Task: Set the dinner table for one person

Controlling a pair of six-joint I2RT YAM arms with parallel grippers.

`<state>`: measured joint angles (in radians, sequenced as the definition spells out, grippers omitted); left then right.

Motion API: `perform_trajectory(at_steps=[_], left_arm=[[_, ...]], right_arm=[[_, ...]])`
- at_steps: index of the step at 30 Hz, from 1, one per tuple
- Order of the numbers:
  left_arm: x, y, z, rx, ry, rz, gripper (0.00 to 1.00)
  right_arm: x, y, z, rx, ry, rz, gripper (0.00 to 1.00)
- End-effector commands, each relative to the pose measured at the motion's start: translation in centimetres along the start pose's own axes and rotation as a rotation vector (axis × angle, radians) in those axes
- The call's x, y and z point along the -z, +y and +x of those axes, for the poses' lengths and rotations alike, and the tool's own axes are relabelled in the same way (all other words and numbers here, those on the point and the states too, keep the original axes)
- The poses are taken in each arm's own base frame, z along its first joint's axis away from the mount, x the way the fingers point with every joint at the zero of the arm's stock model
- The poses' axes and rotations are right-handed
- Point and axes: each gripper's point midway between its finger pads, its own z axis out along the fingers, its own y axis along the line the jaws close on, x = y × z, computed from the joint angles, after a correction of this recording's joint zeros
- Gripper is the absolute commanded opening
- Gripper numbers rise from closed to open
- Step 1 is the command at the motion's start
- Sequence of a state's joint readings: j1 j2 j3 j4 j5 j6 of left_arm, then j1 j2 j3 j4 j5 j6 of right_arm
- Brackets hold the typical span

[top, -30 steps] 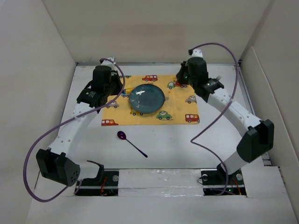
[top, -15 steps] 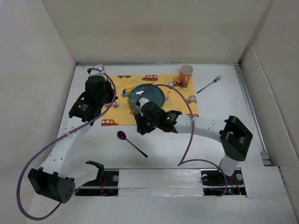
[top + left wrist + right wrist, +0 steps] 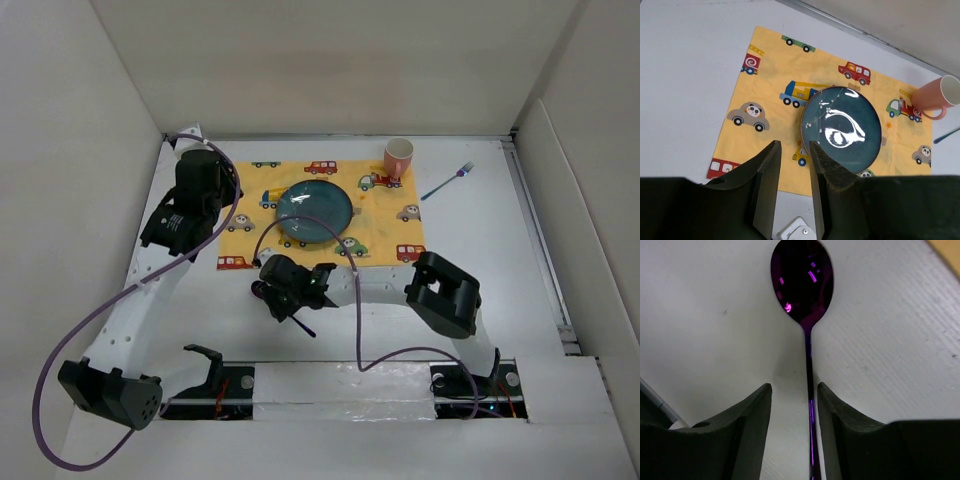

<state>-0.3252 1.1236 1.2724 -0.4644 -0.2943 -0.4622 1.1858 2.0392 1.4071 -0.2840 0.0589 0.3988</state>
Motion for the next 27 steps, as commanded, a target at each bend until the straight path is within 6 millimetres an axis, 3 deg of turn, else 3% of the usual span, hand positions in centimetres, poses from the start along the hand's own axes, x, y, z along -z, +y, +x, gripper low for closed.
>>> perform_trajectory(at_steps=[1,2,5,6,9,11,14,17,18,22,23,25,26,27], left_arm=[[0.7,0.5,-1.7,0.022,-0.054,-0.036,0.26],[0.8,0.7,-2.1,0.019,-0.064,-0.053,0.26],[1.1,0.9,-3.2,0.020,-0.090,-0.076,0.26],[1.5,1.0,-4.4,0.029,-0.121,-0.089,0.26],[1.7,0.3,-5.9,0.022,-0.156,-0.085,0.26],[1.7,0.2,-6.3,0.020,-0.164,-0.090,0.26],[2.1,-0.2,-7.2,0.025,-0.178,-0.080,0.26],[2.2,-0.1,-7.1,0.018,-0.180,-0.077,0.26],[2.1,-0.2,-6.9,0.017,-0.174,-0.070,0.26],[1.8,-0.8,-6.2,-0.002,-0.151,-0.030,0.26],[1.8,-0.9,-6.1,-0.003,-0.148,-0.023,0.26],[1.6,-1.2,-5.7,-0.008,-0.135,-0.007,0.26],[1.6,-1.3,-5.6,-0.007,-0.134,0.001,0.26],[1.4,-1.6,-5.3,-0.010,-0.121,0.016,0.26]], right_arm=[[-0.8,-0.8,-0.5,-0.002,-0.028,0.075,0.46],[-1.2,-1.9,0.2,-0.009,-0.029,0.126,0.41],[-1.6,-2.3,1.2,0.000,-0.017,0.153,0.38],[-1.9,-2.8,1.4,0.005,-0.014,0.174,0.37],[-2.9,-3.7,3.1,0.046,0.005,0.255,0.23],[-3.1,-4.3,3.8,0.067,0.009,0.302,0.07],[-2.0,-3.7,2.8,0.077,-0.022,0.294,0.00],[1.9,-1.6,-1.4,0.080,-0.135,0.211,0.00],[4.3,-1.2,-3.9,0.060,-0.195,0.184,0.00],[10.5,-2.9,-10.8,-0.064,-0.355,0.155,0.00],[11.6,-5.4,-12.3,-0.113,-0.386,0.184,0.00],[13.5,-8.0,-14.1,-0.172,-0.435,0.212,0.00],[14.0,-11.2,-14.8,-0.214,-0.448,0.261,0.00],[14.3,-13.0,-15.1,-0.231,-0.453,0.297,0.00]])
